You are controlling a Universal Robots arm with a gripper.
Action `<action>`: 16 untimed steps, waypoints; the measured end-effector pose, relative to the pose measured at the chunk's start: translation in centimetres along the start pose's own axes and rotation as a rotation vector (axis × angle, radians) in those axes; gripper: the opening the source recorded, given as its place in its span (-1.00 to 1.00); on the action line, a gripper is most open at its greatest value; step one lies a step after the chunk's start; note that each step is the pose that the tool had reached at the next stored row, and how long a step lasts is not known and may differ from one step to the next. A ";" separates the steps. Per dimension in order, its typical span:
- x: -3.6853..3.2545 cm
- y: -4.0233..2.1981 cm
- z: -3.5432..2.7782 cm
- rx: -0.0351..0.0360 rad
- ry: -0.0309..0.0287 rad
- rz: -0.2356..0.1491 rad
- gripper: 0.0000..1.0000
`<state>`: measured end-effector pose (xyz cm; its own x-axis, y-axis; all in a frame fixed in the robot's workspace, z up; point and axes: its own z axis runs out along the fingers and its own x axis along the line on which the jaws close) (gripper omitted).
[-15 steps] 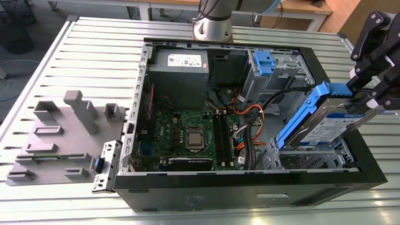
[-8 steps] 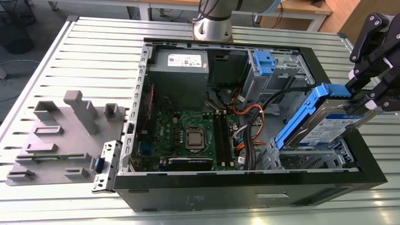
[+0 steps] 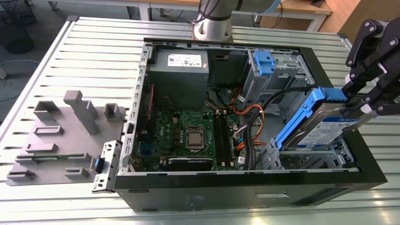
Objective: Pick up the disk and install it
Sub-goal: 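Insert the disk into the insertion slot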
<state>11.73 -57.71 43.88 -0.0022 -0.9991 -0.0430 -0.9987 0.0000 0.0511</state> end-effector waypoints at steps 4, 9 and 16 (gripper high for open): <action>0.03 -0.04 0.72 0.0000 0.0000 0.000 -0.30; 0.07 -0.08 1.63 0.0000 0.0000 0.000 -0.30; 0.13 -0.15 2.90 0.0000 0.0006 0.000 -0.30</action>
<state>11.73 -57.71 40.97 -0.0023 -0.9991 -0.0424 -0.9987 0.0001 0.0511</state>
